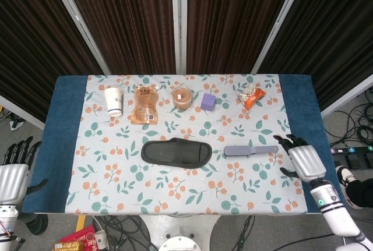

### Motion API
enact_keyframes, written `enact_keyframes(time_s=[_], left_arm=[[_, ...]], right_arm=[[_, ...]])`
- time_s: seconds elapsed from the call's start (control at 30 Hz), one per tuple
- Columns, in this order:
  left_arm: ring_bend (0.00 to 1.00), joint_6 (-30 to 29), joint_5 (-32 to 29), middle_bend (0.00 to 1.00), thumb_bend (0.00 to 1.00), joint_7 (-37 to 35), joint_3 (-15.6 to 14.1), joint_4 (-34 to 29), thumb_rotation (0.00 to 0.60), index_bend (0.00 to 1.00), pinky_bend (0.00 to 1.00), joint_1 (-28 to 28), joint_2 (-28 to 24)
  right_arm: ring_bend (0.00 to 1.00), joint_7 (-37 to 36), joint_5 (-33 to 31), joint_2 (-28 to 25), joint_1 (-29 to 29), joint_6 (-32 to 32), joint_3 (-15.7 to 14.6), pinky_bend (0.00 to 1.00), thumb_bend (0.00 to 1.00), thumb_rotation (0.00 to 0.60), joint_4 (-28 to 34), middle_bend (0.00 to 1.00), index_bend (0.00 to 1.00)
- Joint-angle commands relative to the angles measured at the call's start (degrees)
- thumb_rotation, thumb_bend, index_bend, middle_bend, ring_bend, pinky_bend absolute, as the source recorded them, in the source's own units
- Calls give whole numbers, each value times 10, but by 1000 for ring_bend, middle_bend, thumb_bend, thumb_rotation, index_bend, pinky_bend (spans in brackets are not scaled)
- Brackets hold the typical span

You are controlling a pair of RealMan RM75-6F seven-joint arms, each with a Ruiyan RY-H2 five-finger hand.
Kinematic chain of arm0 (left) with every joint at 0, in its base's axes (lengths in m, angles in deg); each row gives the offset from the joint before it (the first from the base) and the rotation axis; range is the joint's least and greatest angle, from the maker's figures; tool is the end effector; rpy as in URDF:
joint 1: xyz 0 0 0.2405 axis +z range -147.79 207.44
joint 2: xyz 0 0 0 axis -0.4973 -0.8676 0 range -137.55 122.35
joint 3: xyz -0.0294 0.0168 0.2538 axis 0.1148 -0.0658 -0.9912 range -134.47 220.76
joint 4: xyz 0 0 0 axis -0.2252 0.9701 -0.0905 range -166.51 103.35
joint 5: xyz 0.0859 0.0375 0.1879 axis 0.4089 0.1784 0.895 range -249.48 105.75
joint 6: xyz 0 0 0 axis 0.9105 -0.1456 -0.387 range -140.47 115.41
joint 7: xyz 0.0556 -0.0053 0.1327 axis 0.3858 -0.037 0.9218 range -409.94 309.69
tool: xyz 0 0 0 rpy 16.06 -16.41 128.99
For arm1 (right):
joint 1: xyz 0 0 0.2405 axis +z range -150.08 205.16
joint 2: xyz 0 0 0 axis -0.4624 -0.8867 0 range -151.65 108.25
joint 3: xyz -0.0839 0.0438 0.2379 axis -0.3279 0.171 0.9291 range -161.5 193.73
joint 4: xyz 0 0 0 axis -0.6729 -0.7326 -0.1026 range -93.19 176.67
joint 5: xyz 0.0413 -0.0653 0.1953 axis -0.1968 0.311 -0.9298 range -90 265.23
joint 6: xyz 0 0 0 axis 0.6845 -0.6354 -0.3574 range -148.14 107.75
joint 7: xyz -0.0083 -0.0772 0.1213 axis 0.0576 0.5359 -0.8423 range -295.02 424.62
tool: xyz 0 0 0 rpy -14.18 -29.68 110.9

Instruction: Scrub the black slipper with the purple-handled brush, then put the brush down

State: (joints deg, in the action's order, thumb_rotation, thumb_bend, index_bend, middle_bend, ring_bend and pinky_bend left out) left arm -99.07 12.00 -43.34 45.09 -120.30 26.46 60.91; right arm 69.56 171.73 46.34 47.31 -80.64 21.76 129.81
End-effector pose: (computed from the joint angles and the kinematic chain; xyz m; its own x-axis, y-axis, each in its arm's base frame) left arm -0.3259 0.1696 0.1433 0.4881 0.0100 0.8727 0.8713 0.0527 -0.4879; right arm -0.2855 -0.2637 0.0971 0.5123 -0.2514 0.8212 -0.8556 -0.2314 0.4630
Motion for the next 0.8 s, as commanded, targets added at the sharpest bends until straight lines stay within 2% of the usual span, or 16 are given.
enact_keyframes(time_s=[0.03,0.33,0.53,0.8], left_arm=[[68,4,-1,124,0,1,-1,-1,600,152,91,-1,-1],[68,16,-7,124,0,0,1,-2,600,152,92,-5,-2],[68,18,-10,124,0,-3,1,0,600,152,91,-4,-2],[68,22,-12,124,0,-10,1,7,600,152,91,-3,2]], right_arm=[[143,-7,-40,60,73,95,18,216,52,600,-78,298,193],[218,-11,-63,126,133,170,16,219,51,600,-174,376,313],[311,-19,-73,141,149,191,10,293,51,600,-200,452,413],[402,-24,-92,144,156,212,0,409,52,600,-211,506,490]])
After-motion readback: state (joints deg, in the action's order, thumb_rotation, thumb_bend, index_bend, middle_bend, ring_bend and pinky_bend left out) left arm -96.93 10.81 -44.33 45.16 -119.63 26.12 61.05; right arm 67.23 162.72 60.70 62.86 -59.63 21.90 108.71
